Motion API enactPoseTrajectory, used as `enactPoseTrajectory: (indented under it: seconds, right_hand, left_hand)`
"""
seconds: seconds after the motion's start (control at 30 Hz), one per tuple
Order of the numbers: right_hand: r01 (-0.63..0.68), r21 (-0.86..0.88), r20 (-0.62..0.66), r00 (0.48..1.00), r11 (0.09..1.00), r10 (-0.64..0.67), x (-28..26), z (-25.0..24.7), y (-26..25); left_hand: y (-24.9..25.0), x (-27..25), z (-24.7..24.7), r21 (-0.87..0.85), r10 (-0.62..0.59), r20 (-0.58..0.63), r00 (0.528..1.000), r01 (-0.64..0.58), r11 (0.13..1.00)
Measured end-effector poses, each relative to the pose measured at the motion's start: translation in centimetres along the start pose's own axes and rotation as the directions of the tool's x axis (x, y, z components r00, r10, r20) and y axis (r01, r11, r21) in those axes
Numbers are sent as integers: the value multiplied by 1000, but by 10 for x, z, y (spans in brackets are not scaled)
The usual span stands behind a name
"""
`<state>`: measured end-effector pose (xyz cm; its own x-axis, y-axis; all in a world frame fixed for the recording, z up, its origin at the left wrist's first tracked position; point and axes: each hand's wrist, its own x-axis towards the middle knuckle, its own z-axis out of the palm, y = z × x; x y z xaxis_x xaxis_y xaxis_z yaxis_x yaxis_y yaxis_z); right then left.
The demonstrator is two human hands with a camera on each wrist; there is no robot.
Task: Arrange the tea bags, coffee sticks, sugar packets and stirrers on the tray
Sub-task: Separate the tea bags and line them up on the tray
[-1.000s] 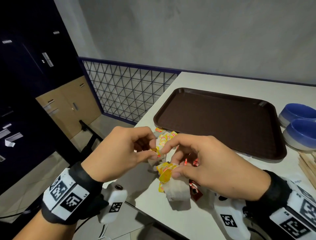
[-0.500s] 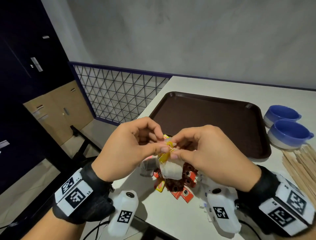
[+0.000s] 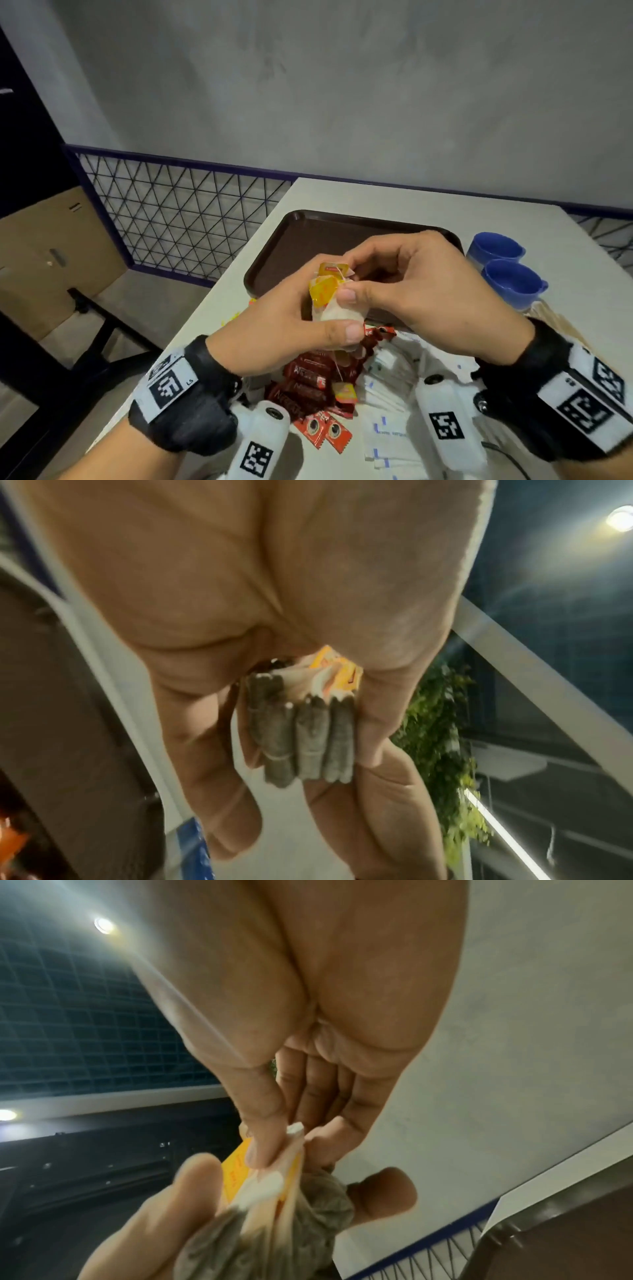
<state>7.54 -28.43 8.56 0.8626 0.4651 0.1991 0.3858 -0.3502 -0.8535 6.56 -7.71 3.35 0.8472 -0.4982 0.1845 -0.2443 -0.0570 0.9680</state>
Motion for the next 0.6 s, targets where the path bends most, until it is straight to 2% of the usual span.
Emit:
enactPoseTrajectory:
  seconds: [0.07,0.17,0.47,0.6]
  right_hand:
    - [-22,-68,-2,1000,997,22,8,-4,3]
    - [-37,-118,18,999,992,40,18,-5,10]
    - [-104,-71,-50,994,992,101,30,3,36]
    - [-101,-85,-7,995,991,101,35,3,37]
  left_hand:
    - [-5,10,0,-153,-66,10,998,66,986]
    - [-14,21,-3,-231,-128,-17,992,120,966]
    - [-29,28,-20,-277,-179,-72,981,152,949]
    - [-34,22,-22,-297,-197,-111,974,157,942]
